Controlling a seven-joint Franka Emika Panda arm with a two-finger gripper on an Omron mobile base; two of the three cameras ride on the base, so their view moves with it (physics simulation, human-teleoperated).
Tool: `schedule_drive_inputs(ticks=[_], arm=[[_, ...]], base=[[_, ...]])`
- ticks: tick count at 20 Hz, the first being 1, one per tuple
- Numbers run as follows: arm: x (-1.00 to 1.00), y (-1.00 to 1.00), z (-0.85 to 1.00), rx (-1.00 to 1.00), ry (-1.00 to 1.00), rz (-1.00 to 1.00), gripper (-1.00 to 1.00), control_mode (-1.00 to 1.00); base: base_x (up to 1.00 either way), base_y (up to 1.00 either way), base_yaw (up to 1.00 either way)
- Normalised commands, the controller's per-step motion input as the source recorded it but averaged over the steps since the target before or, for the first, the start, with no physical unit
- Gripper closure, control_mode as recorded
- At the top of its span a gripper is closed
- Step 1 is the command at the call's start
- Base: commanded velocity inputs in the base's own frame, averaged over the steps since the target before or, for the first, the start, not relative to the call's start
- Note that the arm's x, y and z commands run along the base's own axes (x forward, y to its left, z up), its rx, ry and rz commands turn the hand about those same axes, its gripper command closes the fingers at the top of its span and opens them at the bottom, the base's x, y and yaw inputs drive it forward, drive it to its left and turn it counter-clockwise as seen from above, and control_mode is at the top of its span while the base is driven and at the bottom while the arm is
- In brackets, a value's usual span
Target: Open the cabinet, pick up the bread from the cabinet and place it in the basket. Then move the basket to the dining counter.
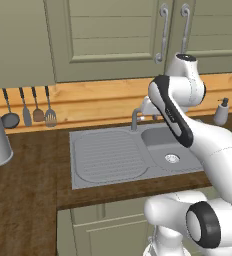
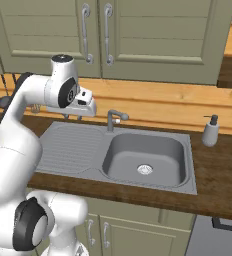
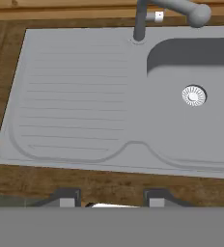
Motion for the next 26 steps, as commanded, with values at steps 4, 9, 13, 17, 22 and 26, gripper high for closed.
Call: schedule_drive_inputs(ticks=[4,9,13,17,22,26], arm=[[-0.02,-0.2,0.04,0.0,-0.05,-0.08,-1.0,-1.0],[0.01,-0.08,0.84,0.0,-0.42,-0.27,-1.0,-1.0],[0.29,0.0,1.0,0.0,-0.66,-0.22,-1.0,-1.0],[0.87,-0.3,1.0,0.0,-0.55,-0.13,-1.0,-1.0],[0.77,-0.01,1.0,0.0,-0.44,0.01,-1.0,-1.0],[0.56,-0.26,0.5,0.02,-0.06,0.11,-1.0,-1.0]], base=[[0.0,0.0,0.0],[0.0,0.0,0.0],[0.0,0.0,0.0],[0.0,0.0,0.0],[0.0,0.0,0.0],[0.0,0.0,0.0]])
